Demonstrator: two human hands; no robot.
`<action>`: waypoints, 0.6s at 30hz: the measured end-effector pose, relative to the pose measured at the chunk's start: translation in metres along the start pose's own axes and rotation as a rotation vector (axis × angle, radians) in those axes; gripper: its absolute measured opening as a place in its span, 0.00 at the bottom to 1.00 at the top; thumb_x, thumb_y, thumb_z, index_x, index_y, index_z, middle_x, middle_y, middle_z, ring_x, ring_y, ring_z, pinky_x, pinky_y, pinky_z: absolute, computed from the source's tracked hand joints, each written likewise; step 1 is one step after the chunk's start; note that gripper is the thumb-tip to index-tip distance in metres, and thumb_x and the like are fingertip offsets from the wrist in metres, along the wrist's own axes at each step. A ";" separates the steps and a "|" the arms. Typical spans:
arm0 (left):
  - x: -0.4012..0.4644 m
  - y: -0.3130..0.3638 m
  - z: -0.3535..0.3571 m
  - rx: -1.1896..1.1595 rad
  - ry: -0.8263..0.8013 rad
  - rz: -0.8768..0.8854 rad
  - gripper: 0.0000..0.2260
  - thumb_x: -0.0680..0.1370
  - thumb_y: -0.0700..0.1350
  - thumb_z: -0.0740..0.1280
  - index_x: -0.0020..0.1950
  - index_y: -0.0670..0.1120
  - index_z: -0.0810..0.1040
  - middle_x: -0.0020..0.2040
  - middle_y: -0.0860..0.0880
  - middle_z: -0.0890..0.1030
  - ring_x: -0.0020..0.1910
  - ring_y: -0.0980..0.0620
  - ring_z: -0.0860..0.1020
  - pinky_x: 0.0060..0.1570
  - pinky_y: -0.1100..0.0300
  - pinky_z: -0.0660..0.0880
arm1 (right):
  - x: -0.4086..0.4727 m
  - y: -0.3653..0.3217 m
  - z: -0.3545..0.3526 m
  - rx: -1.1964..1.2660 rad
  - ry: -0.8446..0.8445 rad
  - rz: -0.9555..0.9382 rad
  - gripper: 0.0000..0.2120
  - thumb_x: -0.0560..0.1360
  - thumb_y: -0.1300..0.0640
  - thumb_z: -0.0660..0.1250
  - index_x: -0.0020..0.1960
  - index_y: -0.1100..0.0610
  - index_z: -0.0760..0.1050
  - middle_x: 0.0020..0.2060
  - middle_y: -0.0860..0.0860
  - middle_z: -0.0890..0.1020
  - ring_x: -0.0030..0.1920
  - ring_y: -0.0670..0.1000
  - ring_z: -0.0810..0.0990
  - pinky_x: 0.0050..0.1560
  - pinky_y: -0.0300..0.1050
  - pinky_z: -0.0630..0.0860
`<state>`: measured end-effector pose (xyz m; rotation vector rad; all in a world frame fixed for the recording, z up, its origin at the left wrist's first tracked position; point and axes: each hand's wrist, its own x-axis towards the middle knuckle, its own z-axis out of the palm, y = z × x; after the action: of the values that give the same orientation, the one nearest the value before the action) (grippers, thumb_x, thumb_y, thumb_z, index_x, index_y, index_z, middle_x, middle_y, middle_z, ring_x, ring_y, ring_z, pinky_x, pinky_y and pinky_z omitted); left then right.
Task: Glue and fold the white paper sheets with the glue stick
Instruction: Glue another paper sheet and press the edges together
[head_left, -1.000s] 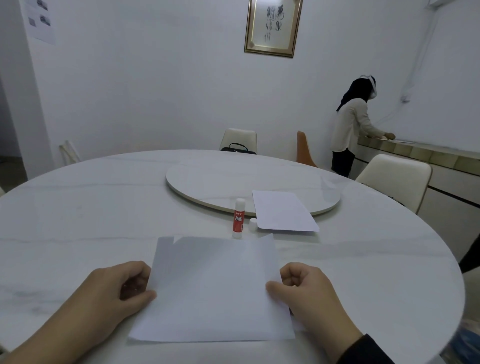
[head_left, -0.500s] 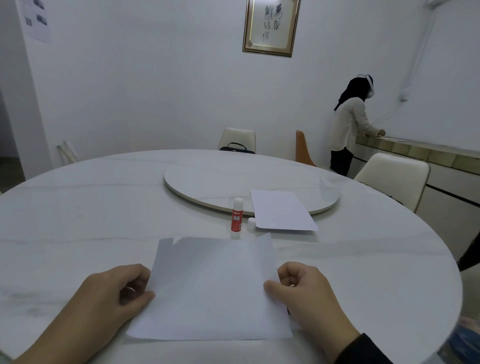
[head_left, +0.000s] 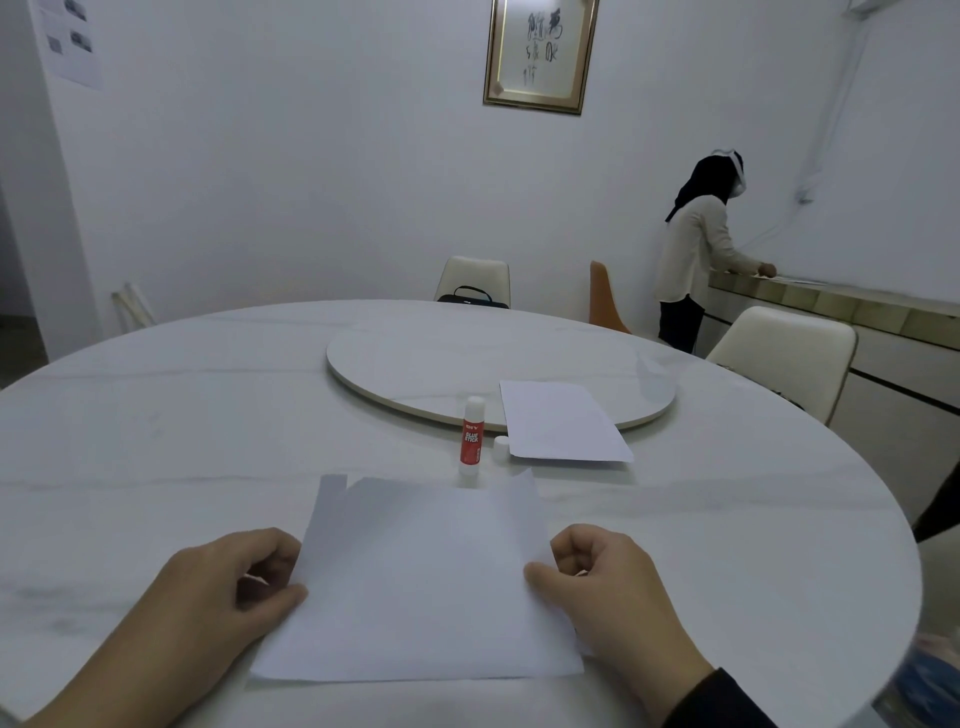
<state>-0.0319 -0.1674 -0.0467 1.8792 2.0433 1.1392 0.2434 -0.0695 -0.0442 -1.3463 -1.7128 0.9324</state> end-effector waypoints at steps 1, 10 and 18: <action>0.000 -0.001 0.001 -0.002 0.001 0.001 0.19 0.68 0.38 0.75 0.44 0.63 0.76 0.38 0.61 0.80 0.34 0.61 0.79 0.35 0.72 0.71 | 0.000 0.000 0.000 -0.004 0.004 -0.002 0.06 0.65 0.59 0.71 0.31 0.58 0.76 0.24 0.47 0.74 0.28 0.48 0.72 0.31 0.39 0.70; 0.008 -0.019 0.012 0.122 -0.055 0.185 0.29 0.70 0.37 0.70 0.47 0.76 0.72 0.57 0.67 0.70 0.50 0.65 0.73 0.45 0.78 0.67 | -0.003 -0.001 0.004 -0.212 0.114 -0.090 0.04 0.66 0.56 0.71 0.36 0.54 0.77 0.27 0.45 0.76 0.29 0.42 0.72 0.31 0.30 0.69; 0.019 0.011 0.006 0.194 -0.160 0.158 0.09 0.76 0.63 0.55 0.55 0.67 0.66 0.62 0.71 0.60 0.65 0.67 0.60 0.59 0.77 0.56 | -0.002 -0.034 -0.012 -0.480 -0.101 -0.441 0.35 0.68 0.34 0.66 0.71 0.40 0.60 0.70 0.33 0.59 0.71 0.35 0.55 0.69 0.33 0.55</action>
<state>-0.0237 -0.1480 -0.0370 2.1783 2.0106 0.8142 0.2399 -0.0769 -0.0089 -1.1373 -2.2871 0.3535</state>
